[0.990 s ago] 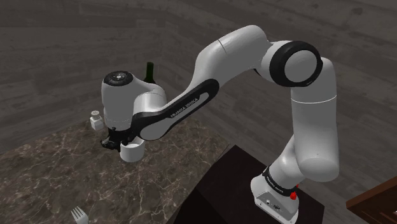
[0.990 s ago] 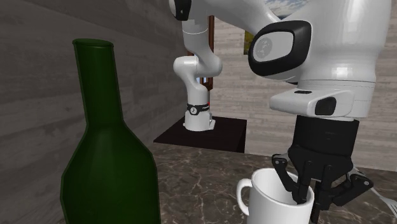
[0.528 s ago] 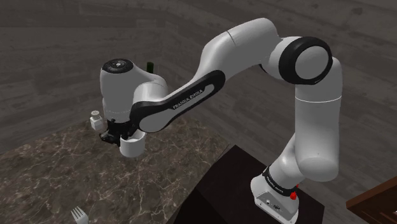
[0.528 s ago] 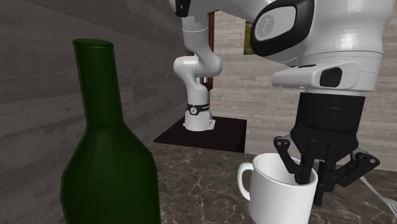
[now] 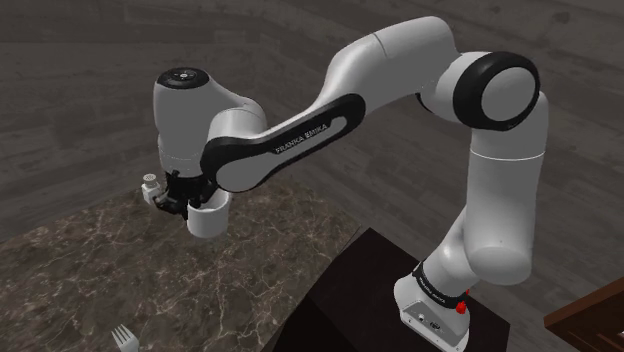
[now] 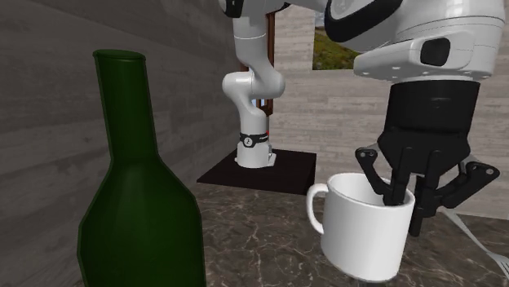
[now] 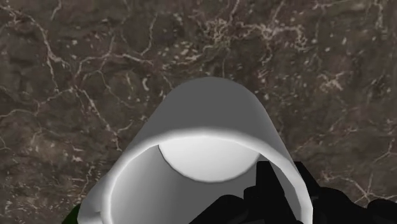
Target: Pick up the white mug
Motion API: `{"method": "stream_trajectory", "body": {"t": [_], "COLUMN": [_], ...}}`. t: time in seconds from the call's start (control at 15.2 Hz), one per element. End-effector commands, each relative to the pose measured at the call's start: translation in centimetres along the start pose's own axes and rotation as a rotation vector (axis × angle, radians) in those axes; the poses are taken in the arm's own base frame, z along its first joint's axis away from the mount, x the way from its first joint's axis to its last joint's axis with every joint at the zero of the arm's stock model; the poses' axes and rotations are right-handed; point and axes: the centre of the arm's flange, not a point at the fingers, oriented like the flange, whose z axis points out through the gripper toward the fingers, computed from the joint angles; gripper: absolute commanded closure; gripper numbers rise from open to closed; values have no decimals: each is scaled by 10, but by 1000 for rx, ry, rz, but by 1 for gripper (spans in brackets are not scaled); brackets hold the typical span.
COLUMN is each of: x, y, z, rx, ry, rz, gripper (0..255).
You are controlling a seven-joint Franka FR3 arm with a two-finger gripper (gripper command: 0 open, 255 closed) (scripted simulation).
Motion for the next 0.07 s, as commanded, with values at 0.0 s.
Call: {"method": "stream_trajectory", "body": {"t": [0.0], "x": [0], "y": [0], "z": [-3], "rx": [0], "ry": [0], "rz": [0], "gripper": [255]}}
